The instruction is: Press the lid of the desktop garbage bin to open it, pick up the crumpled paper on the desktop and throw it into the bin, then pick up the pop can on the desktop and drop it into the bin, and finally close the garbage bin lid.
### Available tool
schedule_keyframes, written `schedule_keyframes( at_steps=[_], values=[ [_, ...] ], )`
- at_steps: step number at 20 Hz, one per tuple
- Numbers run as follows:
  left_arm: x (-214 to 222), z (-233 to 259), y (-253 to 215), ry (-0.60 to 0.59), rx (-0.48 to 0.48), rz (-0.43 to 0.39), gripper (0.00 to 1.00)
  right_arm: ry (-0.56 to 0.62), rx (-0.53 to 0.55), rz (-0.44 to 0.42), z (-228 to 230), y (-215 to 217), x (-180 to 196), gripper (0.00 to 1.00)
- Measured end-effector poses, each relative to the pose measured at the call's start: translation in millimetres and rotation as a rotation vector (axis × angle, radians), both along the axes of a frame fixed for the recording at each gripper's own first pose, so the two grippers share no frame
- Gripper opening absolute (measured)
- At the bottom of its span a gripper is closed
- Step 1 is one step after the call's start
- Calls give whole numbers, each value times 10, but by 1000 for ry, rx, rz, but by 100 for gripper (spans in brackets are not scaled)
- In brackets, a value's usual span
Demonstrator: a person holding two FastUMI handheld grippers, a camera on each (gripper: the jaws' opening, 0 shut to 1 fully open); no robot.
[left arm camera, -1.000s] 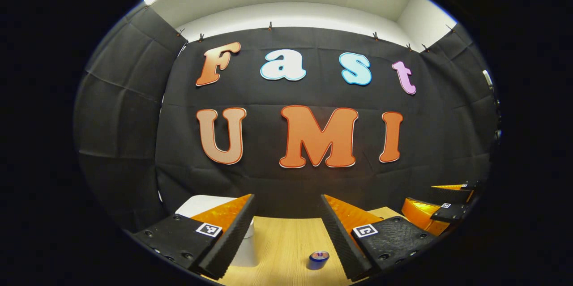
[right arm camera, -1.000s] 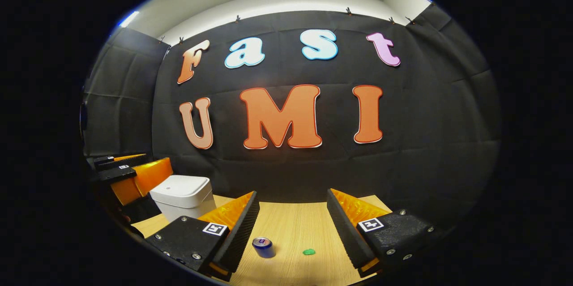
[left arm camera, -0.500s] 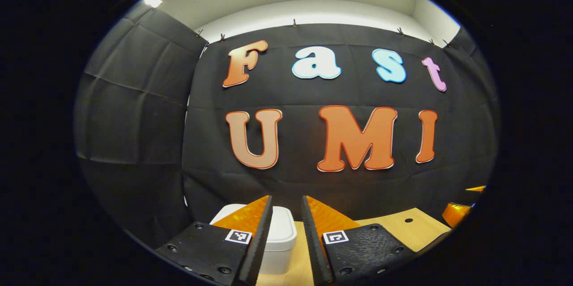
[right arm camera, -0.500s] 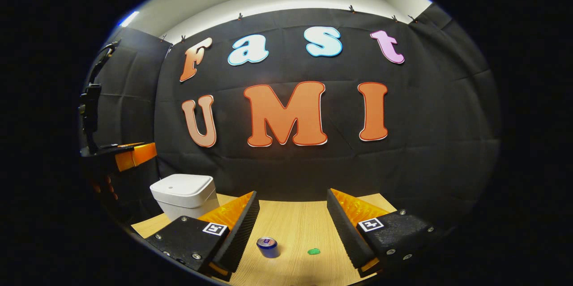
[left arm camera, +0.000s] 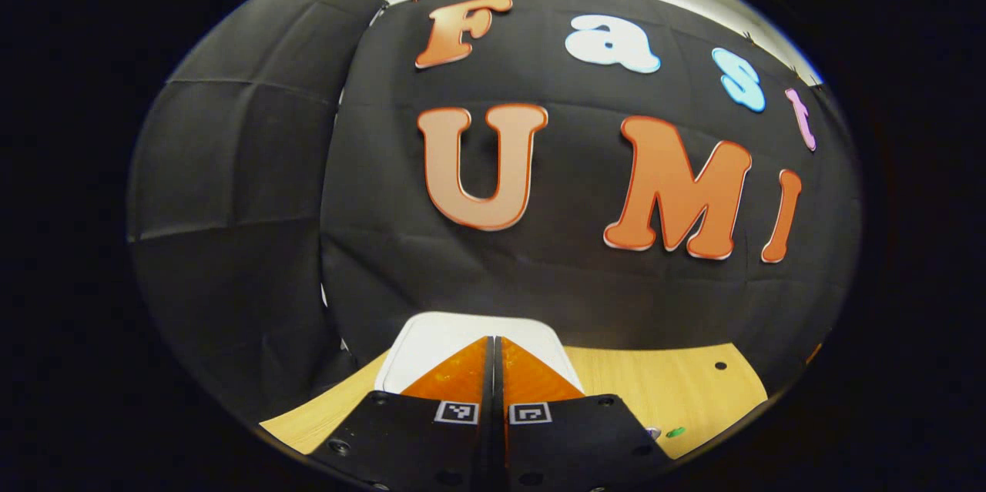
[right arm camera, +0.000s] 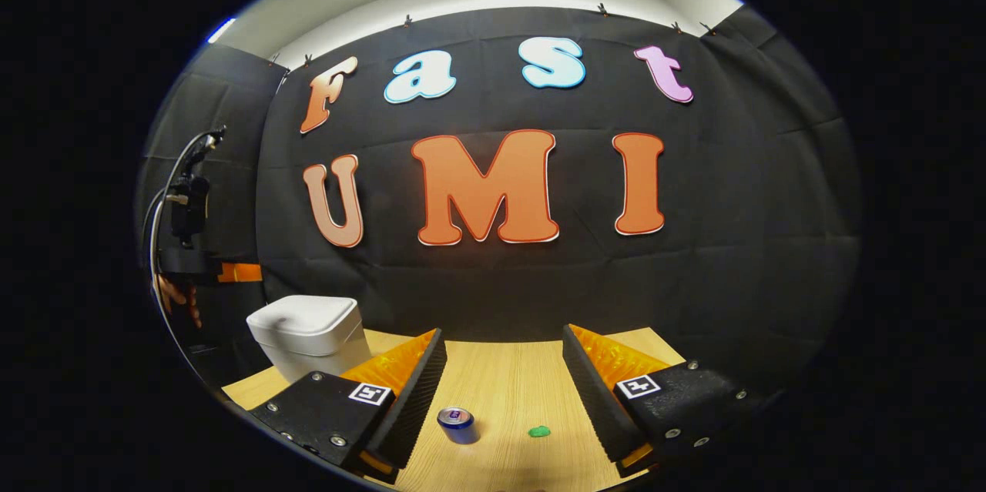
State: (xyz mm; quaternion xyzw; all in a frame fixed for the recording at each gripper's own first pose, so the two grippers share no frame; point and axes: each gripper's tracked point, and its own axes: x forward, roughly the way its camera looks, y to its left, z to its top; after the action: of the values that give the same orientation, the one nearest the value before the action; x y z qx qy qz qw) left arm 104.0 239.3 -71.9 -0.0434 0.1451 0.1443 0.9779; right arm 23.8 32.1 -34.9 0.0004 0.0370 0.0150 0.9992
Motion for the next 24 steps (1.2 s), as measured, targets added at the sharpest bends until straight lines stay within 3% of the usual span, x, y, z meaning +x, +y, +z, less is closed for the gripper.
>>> schedule_keyframes(
  at_steps=[4,7,9,11,16,21,24],
  values=[
    [3,-511,149,124,-80,6,0,30,2,-24,-103,-63,27,91],
    [-12,-740,126,184,-70,-20,0,47,6,-45,-162,-104,39,91],
    [68,-702,152,159,-64,-32,0,63,9,-52,-200,-97,48,91],
    [21,-741,108,187,-117,-27,2,70,-4,-58,-214,-77,36,91],
    [-18,-749,79,224,-85,-40,0,77,-14,-70,-218,9,-9,91],
    [62,-233,27,28,15,-116,3,86,-14,-115,-241,33,-110,91],
    [3,157,-39,-80,98,-157,61,87,-28,-142,-246,48,-210,91]
  ],
)
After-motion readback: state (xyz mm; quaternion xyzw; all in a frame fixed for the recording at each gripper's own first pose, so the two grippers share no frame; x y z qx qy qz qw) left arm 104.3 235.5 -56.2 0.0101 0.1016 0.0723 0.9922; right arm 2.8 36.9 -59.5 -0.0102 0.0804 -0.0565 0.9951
